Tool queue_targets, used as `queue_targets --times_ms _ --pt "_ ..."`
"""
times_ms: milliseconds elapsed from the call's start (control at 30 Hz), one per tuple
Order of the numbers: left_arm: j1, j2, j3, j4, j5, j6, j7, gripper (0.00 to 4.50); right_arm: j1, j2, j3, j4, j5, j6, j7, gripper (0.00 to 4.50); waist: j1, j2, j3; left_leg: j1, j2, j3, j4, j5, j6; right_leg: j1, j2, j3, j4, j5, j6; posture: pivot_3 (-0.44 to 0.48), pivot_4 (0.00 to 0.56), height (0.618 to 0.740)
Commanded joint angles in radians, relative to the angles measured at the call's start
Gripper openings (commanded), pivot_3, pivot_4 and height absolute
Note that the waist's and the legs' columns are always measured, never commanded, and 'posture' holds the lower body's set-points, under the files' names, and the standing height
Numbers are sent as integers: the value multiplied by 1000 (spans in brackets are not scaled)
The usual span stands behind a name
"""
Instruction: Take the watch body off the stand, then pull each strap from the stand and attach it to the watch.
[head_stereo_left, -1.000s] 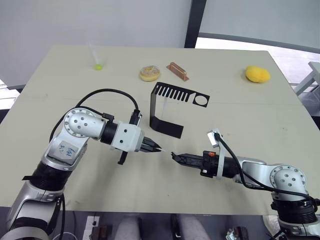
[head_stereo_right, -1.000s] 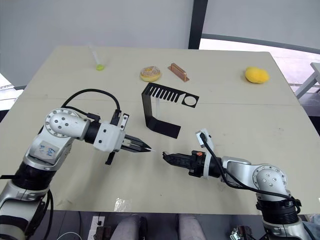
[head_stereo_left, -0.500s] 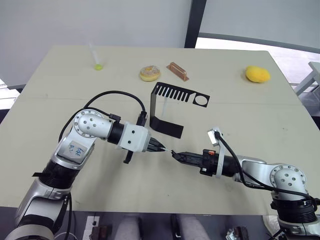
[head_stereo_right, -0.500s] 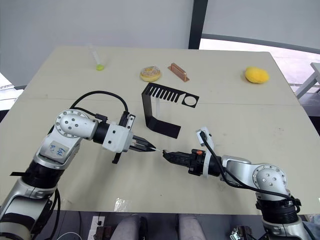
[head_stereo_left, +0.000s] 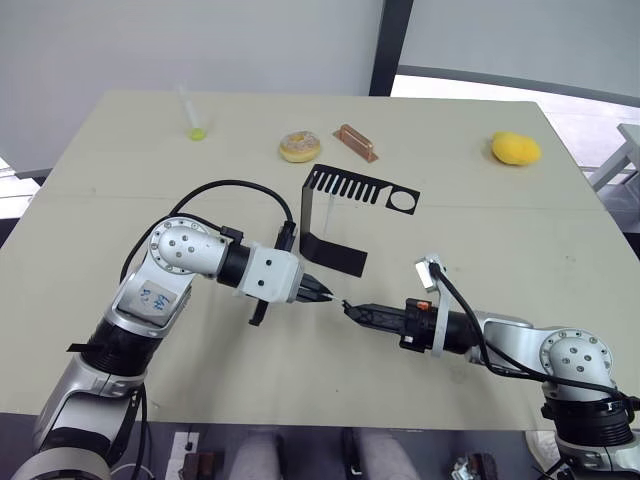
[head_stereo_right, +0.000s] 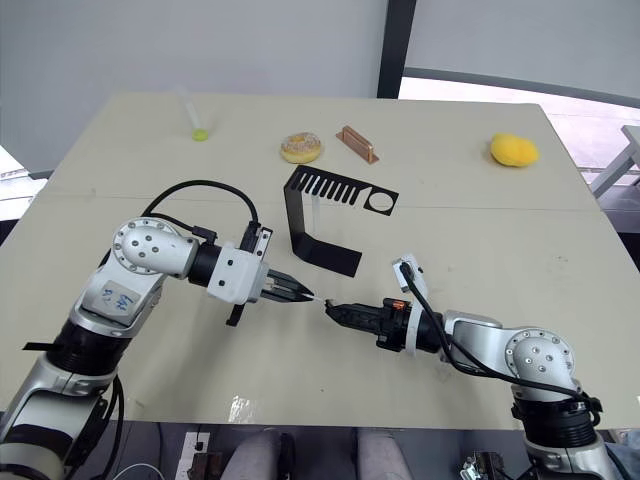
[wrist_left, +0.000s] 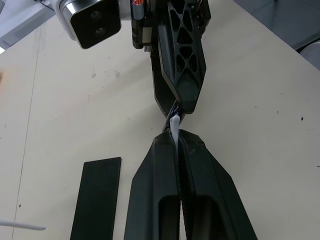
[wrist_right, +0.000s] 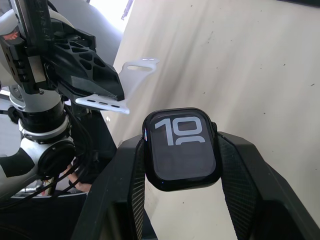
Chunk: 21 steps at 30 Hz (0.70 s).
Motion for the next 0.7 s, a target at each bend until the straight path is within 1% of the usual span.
queue_targets --times_ms 33,700 --pt "2 -6 -8 -20 2 -3 7 0 -1 3 2 -46 33 -20 -16 1587 0 0 0 0 0 0 0 0 0 0 0 0 0 0 0 0 150 740" --pt "-4 -14 -10 12 27 -8 39 0 8 1 13 -63 49 -35 -33 1587 0 0 0 0 0 0 0 0 0 0 0 0 0 0 0 0 150 740"
